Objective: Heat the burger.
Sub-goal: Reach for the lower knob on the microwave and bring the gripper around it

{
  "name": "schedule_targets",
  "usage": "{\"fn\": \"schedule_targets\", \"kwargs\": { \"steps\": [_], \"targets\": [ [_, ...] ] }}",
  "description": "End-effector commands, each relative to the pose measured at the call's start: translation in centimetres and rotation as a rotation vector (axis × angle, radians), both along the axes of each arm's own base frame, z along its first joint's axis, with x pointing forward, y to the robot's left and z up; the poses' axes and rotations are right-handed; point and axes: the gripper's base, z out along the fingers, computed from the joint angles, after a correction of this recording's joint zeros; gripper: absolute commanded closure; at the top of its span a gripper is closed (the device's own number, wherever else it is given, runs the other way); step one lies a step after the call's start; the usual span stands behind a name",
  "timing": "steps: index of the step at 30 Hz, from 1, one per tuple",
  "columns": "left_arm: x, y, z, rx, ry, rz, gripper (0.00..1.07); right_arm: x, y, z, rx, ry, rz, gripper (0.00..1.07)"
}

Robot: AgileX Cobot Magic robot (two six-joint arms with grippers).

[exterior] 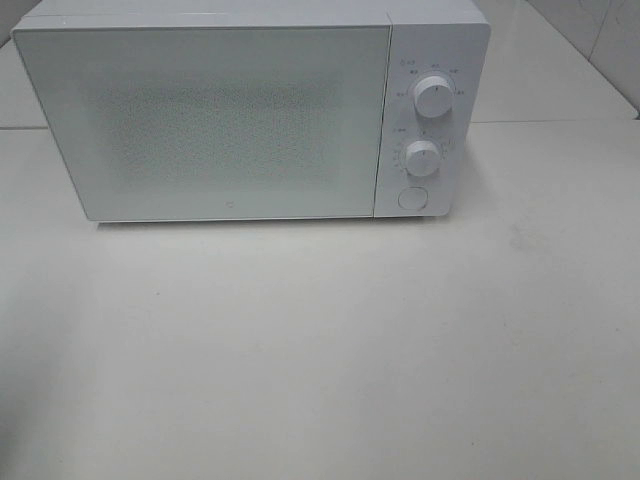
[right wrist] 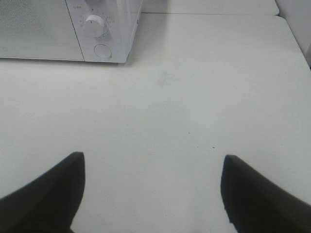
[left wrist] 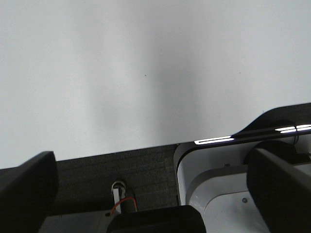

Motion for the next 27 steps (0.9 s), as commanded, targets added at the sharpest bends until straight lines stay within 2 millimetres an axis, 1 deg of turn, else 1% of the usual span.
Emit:
{"fn": "schedule_targets", "kwargs": {
  "steps": [1, 3, 4, 5, 6, 7, 8, 9, 10, 11, 12, 13, 14, 15, 16, 18, 19, 21, 25, 27],
  "targets": [
    [-1.7, -0.1, 1.0, -0.02, -0.143, -0.042, 0.09, -0.4, 0.0, 0.0, 0.005, -0.034, -0.006, 0.32],
    [-2.1, -0.1, 1.3, -0.019, -0.172, -0.056, 0.09, -0.4, 0.0, 0.0, 0.005, -0.034, -0.006, 0.32],
    [-2.9, 0.0, 1.9, -0.016, -0.24, -0.073, 0.09, -0.4, 0.0, 0.0, 0.005, -0.034, -0.006, 0.32],
    [-2.9, 0.0, 1.9, -0.016, -0.24, -0.073, 0.09, -0.4, 0.0, 0.0, 0.005, -0.034, -0.006, 0.32],
    [-3.4, 0.0, 2.1, -0.017, -0.273, -0.073, 0.09, -0.4, 0.0, 0.0, 0.005, -0.034, -0.006, 0.32],
    [-4.2, 0.0, 2.6, -0.025, -0.339, -0.07, 0.09, -0.4, 0.0, 0.0, 0.005, -0.034, -0.006, 0.32],
    [-4.2, 0.0, 2.6, -0.025, -0.339, -0.07, 0.09, -0.4, 0.0, 0.0, 0.005, -0.034, -0.006, 0.32],
    [-5.1, 0.0, 3.1, -0.04, -0.399, -0.064, 0.09, -0.4, 0.0, 0.0, 0.005, -0.034, -0.006, 0.32],
    [-5.5, 0.0, 3.2, -0.051, -0.427, -0.06, 0.09, -0.4, 0.0, 0.0, 0.005, -0.034, -0.006, 0.32],
    [-5.5, 0.0, 3.2, -0.051, -0.427, -0.06, 0.09, -0.4, 0.0, 0.0, 0.005, -0.034, -0.006, 0.32],
    [-6.5, -0.2, 3.6, -0.101, -0.493, -0.045, 0.09, -0.4, 0.0, 0.0, 0.005, -0.034, -0.006, 0.32],
    [-7.0, -0.3, 3.7, -0.125, -0.522, -0.04, 0.09, -0.4, 0.0, 0.0, 0.005, -0.034, -0.006, 0.32],
    [-7.0, -0.3, 3.7, -0.125, -0.522, -0.04, 0.09, -0.4, 0.0, 0.0, 0.005, -0.034, -0.006, 0.32],
    [-7.8, -0.3, 4.0, -0.14, -0.581, -0.042, 0.09, -0.4, 0.0, 0.0, 0.005, -0.034, -0.006, 0.32],
    [-7.8, -0.3, 4.0, -0.14, -0.581, -0.042, 0.09, -0.4, 0.0, 0.0, 0.005, -0.034, -0.006, 0.32],
    [-8.9, -0.2, 4.2, -0.145, -0.652, -0.044, 0.09, -0.4, 0.0, 0.0, 0.005, -0.034, -0.006, 0.32],
    [-8.9, -0.2, 4.2, -0.145, -0.652, -0.044, 0.09, -0.4, 0.0, 0.0, 0.005, -0.034, -0.006, 0.32],
    [-9.9, -0.2, 4.3, -0.146, -0.714, -0.046, 0.09, -0.4, 0.0, 0.0, 0.005, -0.034, -0.006, 0.32],
    [-10.6, -0.1, 4.4, -0.147, -0.763, -0.043, 0.09, -0.4, 0.0, 0.0, 0.005, -0.034, -0.006, 0.32],
    [-11.0, 0.0, 4.4, -0.126, -0.797, 0.0, 0.09, -0.4, 0.0, 0.0, 0.005, -0.034, -0.006, 0.32]
  ]
}}
